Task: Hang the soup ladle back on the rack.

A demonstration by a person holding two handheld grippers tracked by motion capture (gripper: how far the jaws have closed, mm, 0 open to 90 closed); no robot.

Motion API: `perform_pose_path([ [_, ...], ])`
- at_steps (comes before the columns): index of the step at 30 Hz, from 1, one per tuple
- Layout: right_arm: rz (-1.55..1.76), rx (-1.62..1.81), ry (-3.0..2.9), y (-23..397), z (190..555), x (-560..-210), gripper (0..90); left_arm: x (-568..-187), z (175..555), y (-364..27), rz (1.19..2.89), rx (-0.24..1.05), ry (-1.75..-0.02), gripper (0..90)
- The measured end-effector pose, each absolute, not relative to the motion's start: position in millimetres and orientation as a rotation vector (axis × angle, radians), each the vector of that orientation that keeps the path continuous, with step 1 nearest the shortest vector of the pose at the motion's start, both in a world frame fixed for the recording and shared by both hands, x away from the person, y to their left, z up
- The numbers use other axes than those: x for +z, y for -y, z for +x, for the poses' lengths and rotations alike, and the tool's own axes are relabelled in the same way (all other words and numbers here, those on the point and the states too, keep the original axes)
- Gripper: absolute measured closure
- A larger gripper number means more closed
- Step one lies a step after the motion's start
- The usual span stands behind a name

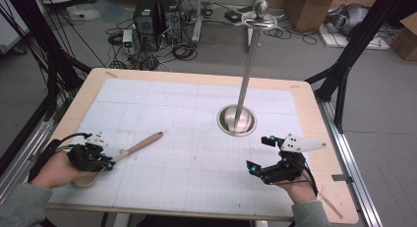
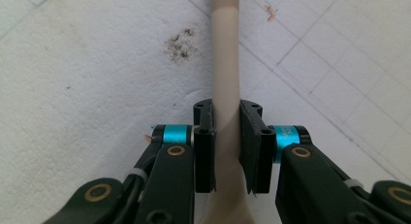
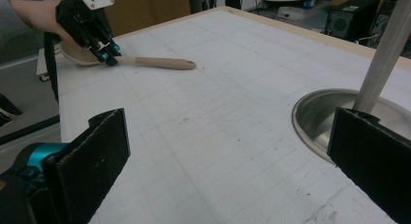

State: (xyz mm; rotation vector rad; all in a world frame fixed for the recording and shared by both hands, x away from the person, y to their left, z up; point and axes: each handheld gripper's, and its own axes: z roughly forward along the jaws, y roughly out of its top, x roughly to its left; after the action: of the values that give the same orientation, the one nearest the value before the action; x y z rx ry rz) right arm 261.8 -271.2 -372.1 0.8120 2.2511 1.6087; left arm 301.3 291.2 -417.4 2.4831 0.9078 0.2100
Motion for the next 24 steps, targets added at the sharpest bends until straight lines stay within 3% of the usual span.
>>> perform_pose_path([
  [24,0.807,1.619,-2.240,272.0,262.2,-370.3,0.2,-385.7,298.8,-253.9,2.222,0.225,-0.841,77.1],
])
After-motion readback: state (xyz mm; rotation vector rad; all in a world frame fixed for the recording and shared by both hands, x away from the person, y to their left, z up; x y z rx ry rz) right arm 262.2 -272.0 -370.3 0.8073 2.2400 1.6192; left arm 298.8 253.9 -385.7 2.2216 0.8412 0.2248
